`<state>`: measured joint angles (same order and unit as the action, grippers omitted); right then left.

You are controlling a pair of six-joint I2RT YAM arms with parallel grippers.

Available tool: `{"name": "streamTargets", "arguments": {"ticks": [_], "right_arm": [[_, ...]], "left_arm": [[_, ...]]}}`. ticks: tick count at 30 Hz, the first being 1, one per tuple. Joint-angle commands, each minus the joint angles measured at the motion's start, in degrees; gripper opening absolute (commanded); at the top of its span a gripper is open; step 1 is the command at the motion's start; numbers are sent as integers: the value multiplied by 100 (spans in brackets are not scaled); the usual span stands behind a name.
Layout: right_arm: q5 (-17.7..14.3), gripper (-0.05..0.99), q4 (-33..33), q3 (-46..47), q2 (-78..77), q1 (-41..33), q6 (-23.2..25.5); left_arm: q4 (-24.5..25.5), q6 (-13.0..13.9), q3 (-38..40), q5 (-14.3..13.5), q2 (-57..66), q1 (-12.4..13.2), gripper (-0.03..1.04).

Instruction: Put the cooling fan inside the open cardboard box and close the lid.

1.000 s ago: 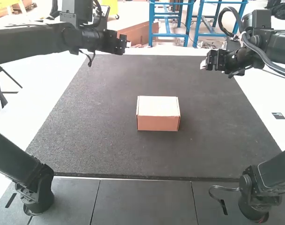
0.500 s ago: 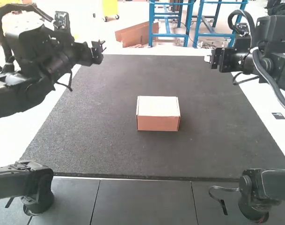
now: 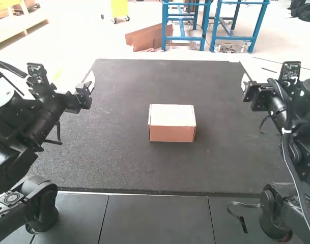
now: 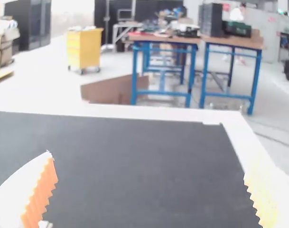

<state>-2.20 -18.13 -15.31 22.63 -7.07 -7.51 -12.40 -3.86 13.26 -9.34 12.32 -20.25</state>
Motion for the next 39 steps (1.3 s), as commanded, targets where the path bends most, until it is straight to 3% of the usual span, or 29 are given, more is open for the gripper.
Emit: {"name": "streamTargets", "arguments": {"ticks": [1,9,12,14,16,19,22,25,30,32,34,38,39], "right_arm": [[-334,90,-182,345,-637,-22,-286],[-176,89,178,1303,-2351,-31,-427],[-273,89,249,1452,-2228,4,-418],[-273,90,284,1531,-2263,13,-401],[-273,90,802,1531,-2263,13,-154],[-246,90,1119,1540,-2263,13,48],[-141,90,1338,1531,-2263,13,197],[114,91,1365,1540,-2263,13,206],[167,91,1497,1531,-2263,22,285],[167,91,1514,1531,-2263,22,285],[167,91,1655,1531,-2263,22,320],[176,91,1752,1531,-2263,22,303],[176,91,1752,1531,-2263,22,303]], "left_arm": [[133,52,-262,-208,-537,39,97],[256,52,-956,-358,-1232,39,97],[203,43,-1159,-437,-1240,39,97],[133,17,-1290,-639,-1240,39,97],[353,-194,-1343,-850,-1232,39,97],[766,-853,-1334,-885,-1240,48,97],[985,-1117,-1334,-885,-1232,171,97],[1223,-1302,-1334,-885,-1240,522,97],[1416,-1240,-1343,-867,-1240,1366,96],[1390,-1135,-1343,-779,-1240,1594,96],[1381,-959,-1343,-569,-1240,1700,96],[1372,-528,-1343,-32,-1232,1603,96],[1372,-476,-1343,-32,-1240,1568,96]]}}
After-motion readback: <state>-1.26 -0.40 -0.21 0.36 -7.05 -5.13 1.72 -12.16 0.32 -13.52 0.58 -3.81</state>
